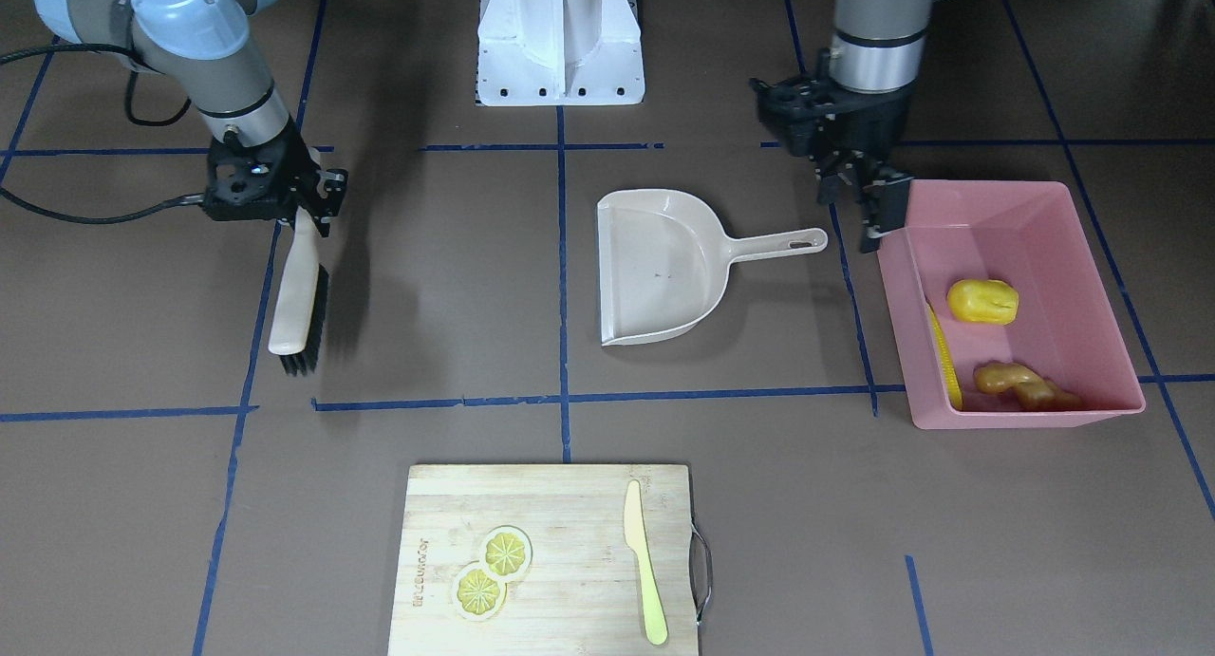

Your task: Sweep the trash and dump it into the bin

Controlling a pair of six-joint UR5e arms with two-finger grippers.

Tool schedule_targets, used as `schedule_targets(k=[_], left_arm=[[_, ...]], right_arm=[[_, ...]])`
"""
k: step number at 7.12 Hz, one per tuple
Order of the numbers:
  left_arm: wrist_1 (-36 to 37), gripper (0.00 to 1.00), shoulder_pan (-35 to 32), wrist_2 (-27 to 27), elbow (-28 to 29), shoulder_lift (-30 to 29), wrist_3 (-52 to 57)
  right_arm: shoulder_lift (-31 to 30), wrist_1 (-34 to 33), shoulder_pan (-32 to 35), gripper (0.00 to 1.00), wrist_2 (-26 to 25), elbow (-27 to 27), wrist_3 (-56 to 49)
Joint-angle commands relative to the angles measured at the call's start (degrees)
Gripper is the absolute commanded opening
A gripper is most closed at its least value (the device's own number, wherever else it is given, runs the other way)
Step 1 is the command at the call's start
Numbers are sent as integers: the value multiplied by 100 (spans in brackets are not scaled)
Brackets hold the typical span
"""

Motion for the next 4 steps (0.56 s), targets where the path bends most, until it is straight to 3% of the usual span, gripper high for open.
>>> schedule_targets(k=[1,3,4], left_arm=[[805,100,-860,-95,-70,213,-139],[887,100,-1677,-235,139,590,-130],[879,100,-2343,-1176,654,600,-165]], right_arm=[[-854,6,607,0,601,323,-629],[-1557,84,934,1,647,307,-1324],[-1918,581,1057,1,743,141,-1345]])
